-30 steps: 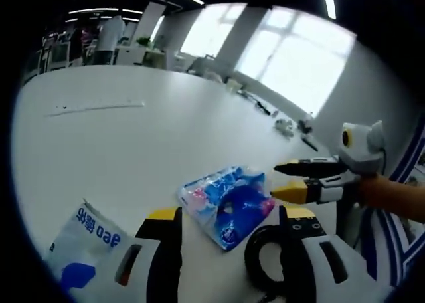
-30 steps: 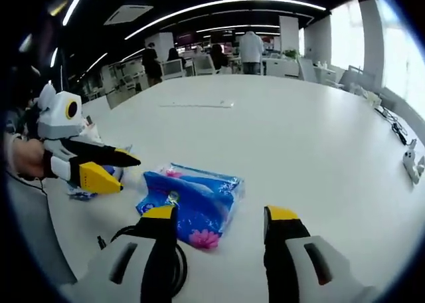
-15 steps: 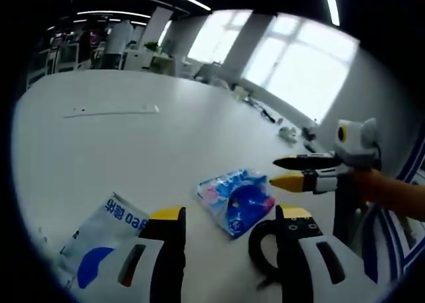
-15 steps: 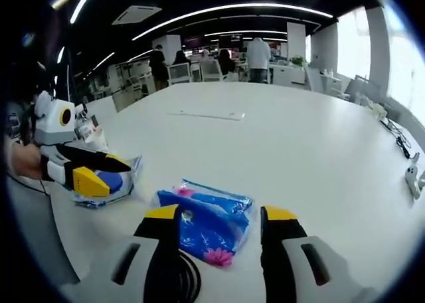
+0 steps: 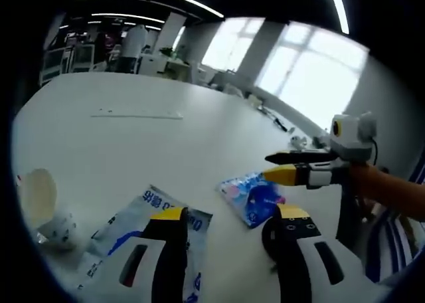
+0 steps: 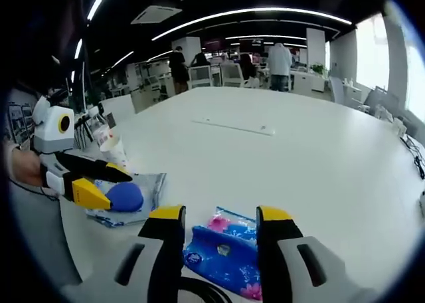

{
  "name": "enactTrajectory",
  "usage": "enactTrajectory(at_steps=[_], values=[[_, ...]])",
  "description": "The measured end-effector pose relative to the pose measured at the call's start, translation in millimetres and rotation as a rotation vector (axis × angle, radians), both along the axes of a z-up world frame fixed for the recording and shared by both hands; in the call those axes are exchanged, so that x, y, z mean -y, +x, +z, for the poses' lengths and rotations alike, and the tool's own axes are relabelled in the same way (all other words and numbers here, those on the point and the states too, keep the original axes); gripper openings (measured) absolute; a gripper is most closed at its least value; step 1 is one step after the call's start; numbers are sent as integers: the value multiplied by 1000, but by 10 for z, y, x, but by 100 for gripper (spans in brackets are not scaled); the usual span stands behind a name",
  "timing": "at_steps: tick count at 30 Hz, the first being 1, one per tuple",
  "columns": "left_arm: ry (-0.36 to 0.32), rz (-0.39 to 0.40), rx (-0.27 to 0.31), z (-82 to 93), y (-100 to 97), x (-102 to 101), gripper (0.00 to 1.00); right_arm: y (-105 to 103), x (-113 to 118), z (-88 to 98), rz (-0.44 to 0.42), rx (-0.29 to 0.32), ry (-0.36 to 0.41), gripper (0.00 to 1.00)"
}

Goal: Arrange the tabletop items into an orderly group along one side of the table until the central work area is clear of visible clutter.

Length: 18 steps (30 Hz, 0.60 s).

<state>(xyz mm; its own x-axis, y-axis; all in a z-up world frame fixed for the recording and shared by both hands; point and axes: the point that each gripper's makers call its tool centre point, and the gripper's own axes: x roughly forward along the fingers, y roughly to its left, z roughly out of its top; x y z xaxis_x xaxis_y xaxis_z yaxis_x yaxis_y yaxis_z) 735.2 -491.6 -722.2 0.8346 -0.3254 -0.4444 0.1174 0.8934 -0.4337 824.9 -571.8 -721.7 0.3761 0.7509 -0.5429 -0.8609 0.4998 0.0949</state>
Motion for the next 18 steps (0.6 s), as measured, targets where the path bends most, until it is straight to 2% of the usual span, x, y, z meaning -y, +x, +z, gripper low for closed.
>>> enactTrajectory(at_steps=[11, 16, 18], values=[[8, 72, -13, 10, -225, -299, 45, -100, -425, 13, 85, -7, 14, 38], [17, 121, -24, 29, -368, -521, 45, -186, -636, -23, 142, -13, 1, 36], [-5, 153, -40, 3, -432, -616, 45, -224, -712, -19, 157, -18, 6, 36]])
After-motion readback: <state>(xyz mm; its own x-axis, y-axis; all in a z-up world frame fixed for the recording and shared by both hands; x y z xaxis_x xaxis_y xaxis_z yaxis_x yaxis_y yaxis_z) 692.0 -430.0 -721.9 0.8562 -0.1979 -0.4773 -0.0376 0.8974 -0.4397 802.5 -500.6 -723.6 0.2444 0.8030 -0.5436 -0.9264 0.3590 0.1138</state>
